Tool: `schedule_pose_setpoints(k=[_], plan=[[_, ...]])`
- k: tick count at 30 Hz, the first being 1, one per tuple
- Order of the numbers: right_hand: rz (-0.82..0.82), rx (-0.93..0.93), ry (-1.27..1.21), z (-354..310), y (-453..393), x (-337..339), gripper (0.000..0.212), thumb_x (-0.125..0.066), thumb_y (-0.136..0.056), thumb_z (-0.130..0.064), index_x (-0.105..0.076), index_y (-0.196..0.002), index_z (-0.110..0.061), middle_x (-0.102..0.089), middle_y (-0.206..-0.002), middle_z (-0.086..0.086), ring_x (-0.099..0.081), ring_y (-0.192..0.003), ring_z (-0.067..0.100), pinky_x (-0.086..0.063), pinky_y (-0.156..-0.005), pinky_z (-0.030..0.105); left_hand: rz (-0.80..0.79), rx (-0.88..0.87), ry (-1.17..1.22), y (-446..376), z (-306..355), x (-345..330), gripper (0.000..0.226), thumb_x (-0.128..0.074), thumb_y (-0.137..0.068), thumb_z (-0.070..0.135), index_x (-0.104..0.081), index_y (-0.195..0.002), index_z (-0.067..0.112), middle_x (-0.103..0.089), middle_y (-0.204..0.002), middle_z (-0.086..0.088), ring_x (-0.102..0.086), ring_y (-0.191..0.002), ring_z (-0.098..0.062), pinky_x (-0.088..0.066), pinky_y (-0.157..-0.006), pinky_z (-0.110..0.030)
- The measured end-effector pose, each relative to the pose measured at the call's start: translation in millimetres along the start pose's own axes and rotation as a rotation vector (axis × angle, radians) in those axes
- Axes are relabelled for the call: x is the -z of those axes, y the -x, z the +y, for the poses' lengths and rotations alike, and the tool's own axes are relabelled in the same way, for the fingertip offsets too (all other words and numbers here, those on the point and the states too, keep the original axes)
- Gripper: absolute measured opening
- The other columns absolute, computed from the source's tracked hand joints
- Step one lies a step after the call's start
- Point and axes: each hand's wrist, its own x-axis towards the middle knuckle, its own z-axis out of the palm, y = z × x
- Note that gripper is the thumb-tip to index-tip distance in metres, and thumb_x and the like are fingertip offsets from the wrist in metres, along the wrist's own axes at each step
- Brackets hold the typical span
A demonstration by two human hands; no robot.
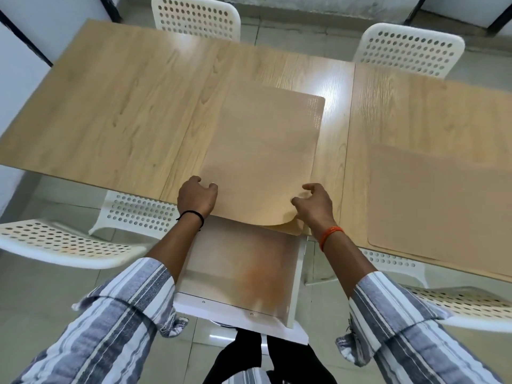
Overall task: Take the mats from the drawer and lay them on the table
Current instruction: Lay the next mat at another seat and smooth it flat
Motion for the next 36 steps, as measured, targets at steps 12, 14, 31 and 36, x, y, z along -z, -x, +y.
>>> schedule_pose_setpoints(k=[12, 14, 31, 36], plan=[[-0.389, -0.133, -0.464, -18.2, -11.8, 32.4, 0.028, -0.040, -0.087, 0.012, -0.050, -0.103, -0.008, -0.044, -0.091, 0.011, -0.042, -0.059, 0.021, -0.036, -0.043, 0.024, -0.079, -0.018, -0.002, -8.7, -11.1, 8.0, 0.061, -0.058, -0.092, 0.033, -0.042, -0.144, 0.004, -0.045, -0.147, -0.015, -0.042, -0.135, -0.031, -0.035, -0.107, -0.035], [-0.417, -0.105, -0.520, -19.3, -10.4, 40.7, 0.033, -0.036, -0.086, 0.014, -0.052, -0.103, -0.010, -0.044, -0.094, 0.012, -0.039, -0.062, 0.020, -0.035, -0.040, 0.022, -0.058, 0.053, 0.118, -11.8, -6.6, 12.2, 0.057, -0.060, -0.092, 0.032, -0.048, -0.139, 0.003, -0.049, -0.144, -0.014, -0.046, -0.132, -0.030, -0.036, -0.106, -0.033], [-0.241, 0.163, -0.133, -10.9, -10.3, 63.7, 0.042, -0.049, -0.098, -0.005, -0.048, -0.140, -0.012, -0.059, -0.132, 0.008, -0.059, -0.112, 0.027, -0.050, -0.097, 0.040, -0.139, -0.114, 0.472, 16.5, 17.9, 34.6, 0.024, -0.058, -0.083, -0.002, -0.051, -0.070, 0.017, -0.062, -0.103, 0.001, -0.057, -0.093, -0.014, -0.047, -0.080, -0.033], [-0.242, 0.361, -0.089, -32.0, 4.9, 49.5, 0.055, -0.048, -0.098, -0.006, -0.040, -0.149, -0.024, -0.053, -0.144, 0.003, -0.054, -0.127, 0.024, -0.045, -0.109, 0.047, -0.050, -0.146, 0.683, 30.9, 2.9, 56.8, 0.030, -0.053, -0.080, -0.009, -0.043, -0.065, 0.014, -0.067, -0.103, -0.005, -0.062, -0.090, -0.008, -0.044, -0.061, -0.020]])
